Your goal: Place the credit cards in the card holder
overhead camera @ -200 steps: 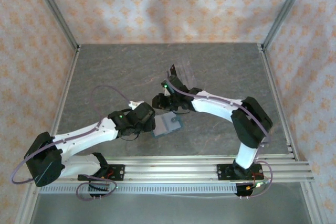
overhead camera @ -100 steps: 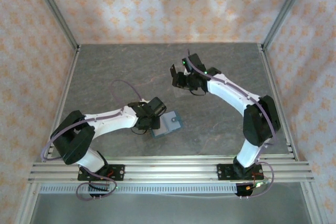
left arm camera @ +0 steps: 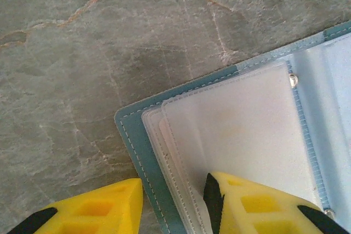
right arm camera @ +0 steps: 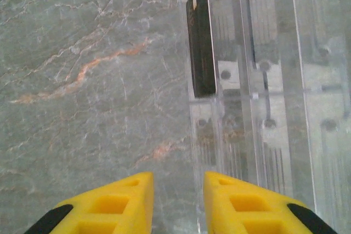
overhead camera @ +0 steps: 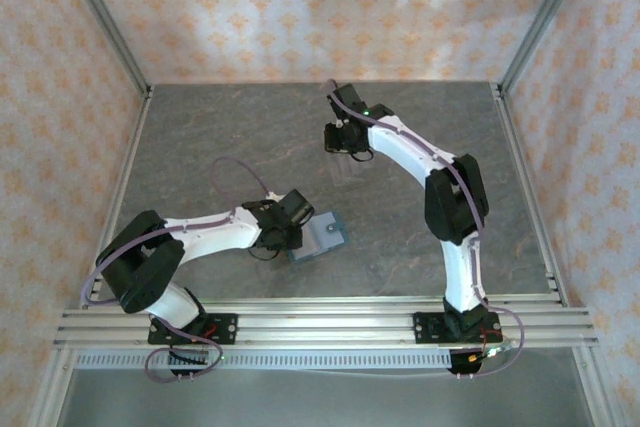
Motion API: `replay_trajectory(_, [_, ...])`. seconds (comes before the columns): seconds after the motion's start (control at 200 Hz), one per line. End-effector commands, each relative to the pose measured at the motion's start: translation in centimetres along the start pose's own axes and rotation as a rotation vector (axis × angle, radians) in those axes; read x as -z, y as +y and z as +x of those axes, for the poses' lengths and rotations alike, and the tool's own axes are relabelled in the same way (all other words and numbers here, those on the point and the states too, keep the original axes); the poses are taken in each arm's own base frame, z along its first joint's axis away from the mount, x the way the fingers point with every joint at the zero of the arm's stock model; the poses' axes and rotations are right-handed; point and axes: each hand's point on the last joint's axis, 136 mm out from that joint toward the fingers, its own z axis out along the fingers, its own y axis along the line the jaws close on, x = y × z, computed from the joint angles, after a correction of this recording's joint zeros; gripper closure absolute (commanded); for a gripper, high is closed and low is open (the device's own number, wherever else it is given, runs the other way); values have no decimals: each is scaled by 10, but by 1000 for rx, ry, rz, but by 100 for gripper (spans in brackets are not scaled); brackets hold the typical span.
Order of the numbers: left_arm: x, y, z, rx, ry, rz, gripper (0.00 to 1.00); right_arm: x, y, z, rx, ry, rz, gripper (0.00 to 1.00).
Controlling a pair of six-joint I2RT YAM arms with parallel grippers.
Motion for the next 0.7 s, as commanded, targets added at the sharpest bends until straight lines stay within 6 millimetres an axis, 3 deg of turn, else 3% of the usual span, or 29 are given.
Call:
replay_trajectory(0.0, [-14, 23, 22, -5, 71, -72, 64, -1, -5, -18, 59, -30, 62, 72])
replay_trajectory(0.29, [-16, 25, 28, 15, 82, -61, 65, -44, -5, -41, 121, -30, 121, 78])
replay_trajectory(0.515, [-16, 29, 32, 23, 85, -61, 66, -55, -8, -61, 150, -89, 168, 78])
replay_trajectory(0.696, [-14, 31, 33, 28, 81, -63, 66, -61, -16, -63, 173, -81, 224, 78])
